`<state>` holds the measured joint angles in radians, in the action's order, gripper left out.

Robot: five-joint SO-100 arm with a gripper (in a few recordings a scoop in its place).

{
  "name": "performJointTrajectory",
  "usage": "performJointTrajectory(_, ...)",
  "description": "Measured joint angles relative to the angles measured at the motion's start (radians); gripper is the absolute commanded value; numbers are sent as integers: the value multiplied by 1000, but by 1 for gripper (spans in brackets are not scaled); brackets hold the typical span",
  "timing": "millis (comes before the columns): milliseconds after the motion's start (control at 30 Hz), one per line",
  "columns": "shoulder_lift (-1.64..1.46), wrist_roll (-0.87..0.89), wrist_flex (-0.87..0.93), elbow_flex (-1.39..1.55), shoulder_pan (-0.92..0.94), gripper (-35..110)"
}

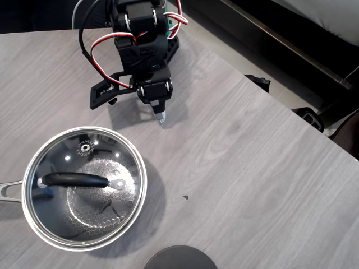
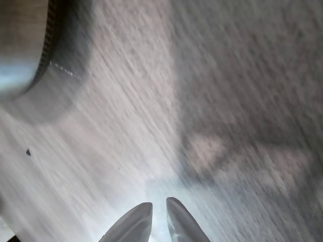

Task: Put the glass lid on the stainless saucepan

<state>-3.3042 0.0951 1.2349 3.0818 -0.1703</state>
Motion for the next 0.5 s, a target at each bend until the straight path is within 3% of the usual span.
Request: performJointTrajectory(500,0,0,5,0,41,0)
